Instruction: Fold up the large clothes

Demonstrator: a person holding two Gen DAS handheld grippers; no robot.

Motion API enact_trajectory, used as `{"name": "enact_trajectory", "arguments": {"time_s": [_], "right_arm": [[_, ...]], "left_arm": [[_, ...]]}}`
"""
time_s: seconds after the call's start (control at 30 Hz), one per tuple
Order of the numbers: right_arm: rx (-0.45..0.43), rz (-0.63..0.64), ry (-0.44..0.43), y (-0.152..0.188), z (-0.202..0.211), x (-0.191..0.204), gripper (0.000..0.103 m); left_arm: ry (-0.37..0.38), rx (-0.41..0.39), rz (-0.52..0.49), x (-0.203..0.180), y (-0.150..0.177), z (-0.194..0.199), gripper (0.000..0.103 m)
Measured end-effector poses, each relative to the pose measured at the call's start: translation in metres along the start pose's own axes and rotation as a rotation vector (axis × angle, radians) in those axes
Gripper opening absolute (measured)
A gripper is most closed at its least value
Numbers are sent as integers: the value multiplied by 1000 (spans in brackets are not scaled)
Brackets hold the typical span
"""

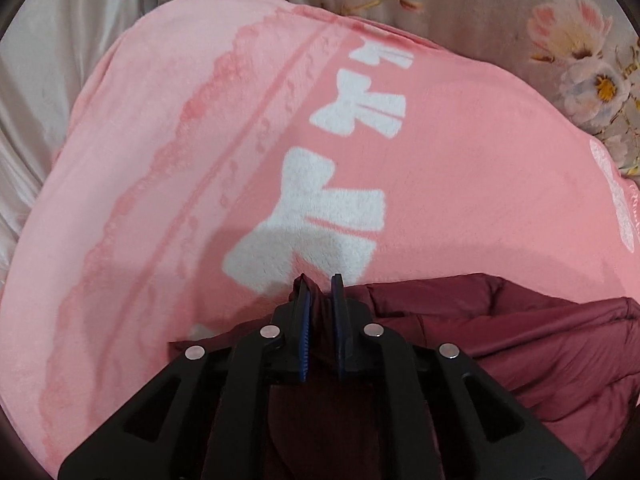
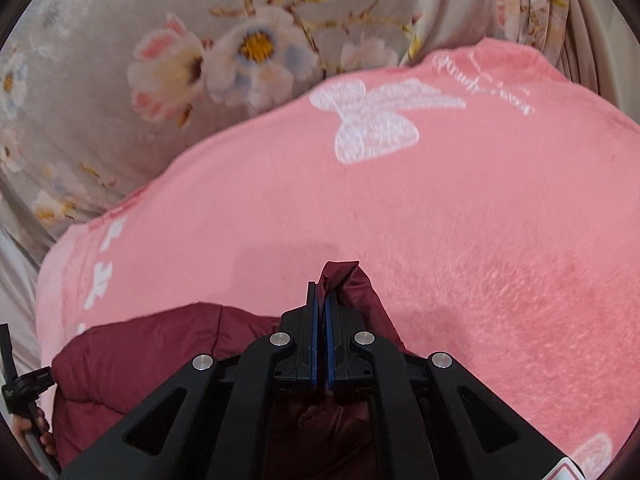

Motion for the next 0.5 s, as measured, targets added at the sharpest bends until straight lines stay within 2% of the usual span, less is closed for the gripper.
{"name": "enact_trajectory", "arguments": {"time_s": [0.17,0.23,0.27,0.3,0.33,0.37,0.4,0.43,0.5], "right_arm": [[49,-34,-24,6,-13,-6,4],[45,-51,-51,3,-7,-7,9],[35,-63,-62,1,0,-9,11],[9,-76,-67,-3,12,-12,20],[-32,-88,-62,-8,25,-15,35],[-94,-95,-55,-13,45,-19,42],[-128,-85,-51,-17,58,-16,46],[-146,-58,-54,-18,69,-11,46],[-159,24,-74,-17,83,12,46]], "left_arm": [[33,-31,16,0,2,-4,16],[59,-31,28,2,1,0,19],[68,-39,36,6,0,6,25],[62,-50,40,9,-2,11,34],[18,-82,43,18,-6,22,59],[-16,-132,41,26,-9,38,73],[-24,-171,33,29,-13,49,73],[-25,-207,6,32,-15,68,73],[-21,-214,-16,30,-17,85,73]]}}
Point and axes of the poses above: each gripper's, at about its wrist camera, not at the fingertips, and z roughly against the way its jaws point, x to its left, y to its underside, the point moved 9 cm from there along -z, roughly the way its jaws point, and after that the axes turned 2 degrees about -z, right-handed, at the moved point
